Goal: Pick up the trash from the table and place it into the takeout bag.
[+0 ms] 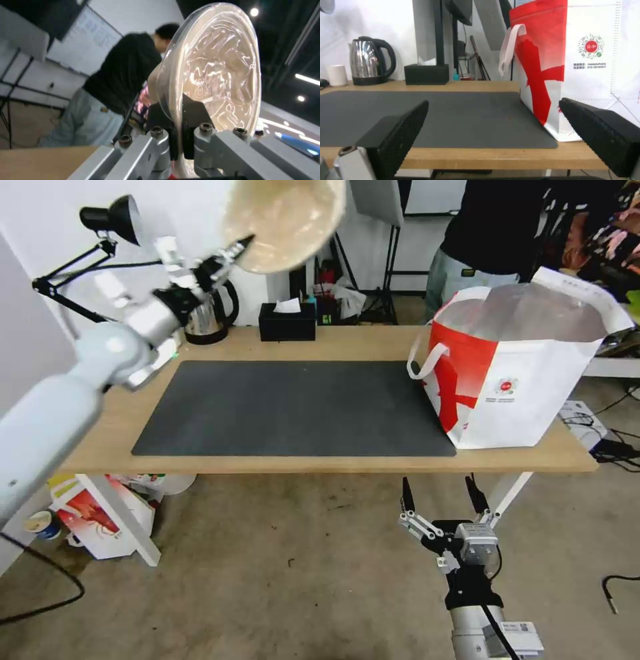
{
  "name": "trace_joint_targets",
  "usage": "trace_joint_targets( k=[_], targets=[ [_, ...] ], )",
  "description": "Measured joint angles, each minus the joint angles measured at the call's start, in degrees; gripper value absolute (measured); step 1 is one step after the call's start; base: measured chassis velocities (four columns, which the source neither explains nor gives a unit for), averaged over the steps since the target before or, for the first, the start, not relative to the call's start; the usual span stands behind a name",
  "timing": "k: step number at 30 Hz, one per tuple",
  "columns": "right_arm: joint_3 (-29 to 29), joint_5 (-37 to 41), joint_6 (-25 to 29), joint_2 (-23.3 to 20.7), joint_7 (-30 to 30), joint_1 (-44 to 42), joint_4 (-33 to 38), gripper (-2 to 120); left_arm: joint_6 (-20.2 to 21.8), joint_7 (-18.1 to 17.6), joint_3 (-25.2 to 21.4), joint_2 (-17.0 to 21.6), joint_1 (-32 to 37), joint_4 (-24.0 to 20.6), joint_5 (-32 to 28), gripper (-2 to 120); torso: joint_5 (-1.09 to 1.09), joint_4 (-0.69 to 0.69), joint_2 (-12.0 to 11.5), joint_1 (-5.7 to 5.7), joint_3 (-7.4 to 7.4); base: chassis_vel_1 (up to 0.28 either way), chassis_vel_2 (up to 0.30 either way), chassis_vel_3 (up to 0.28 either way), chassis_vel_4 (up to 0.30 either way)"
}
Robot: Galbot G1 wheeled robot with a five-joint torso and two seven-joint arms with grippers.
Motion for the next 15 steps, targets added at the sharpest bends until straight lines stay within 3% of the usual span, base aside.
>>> trace_joint_targets(
  k=[12, 14, 15],
  targets=[
    [0.0, 0.0, 0.0, 0.0, 0.0, -0.01, 0.0, 100, 1.52, 4.4, 15.12, -9.37, -14.97, 13.21, 1.38, 1, 0.03, -0.01, 0.0, -0.01, -0.01, 0.0, 0.0, 0.0, 0.0],
    [0.0, 0.0, 0.0, 0.0, 0.0, 0.0, 0.0, 100, 1.49, 4.67, 17.87, -12.51, -17.41, 16.46, 1.39, 1, 0.02, -0.02, 0.0, 0.0, -0.01, 0.0, 0.0, 0.0, 0.0],
    [0.0, 0.0, 0.0, 0.0, 0.0, 0.01, 0.0, 100, 1.2, 5.12, 21.05, -16.59, -19.59, 19.71, 1.39, 1, 0.02, -0.03, 0.01, 0.0, -0.01, 0.0, 0.0, 0.0, 0.0]
  ],
)
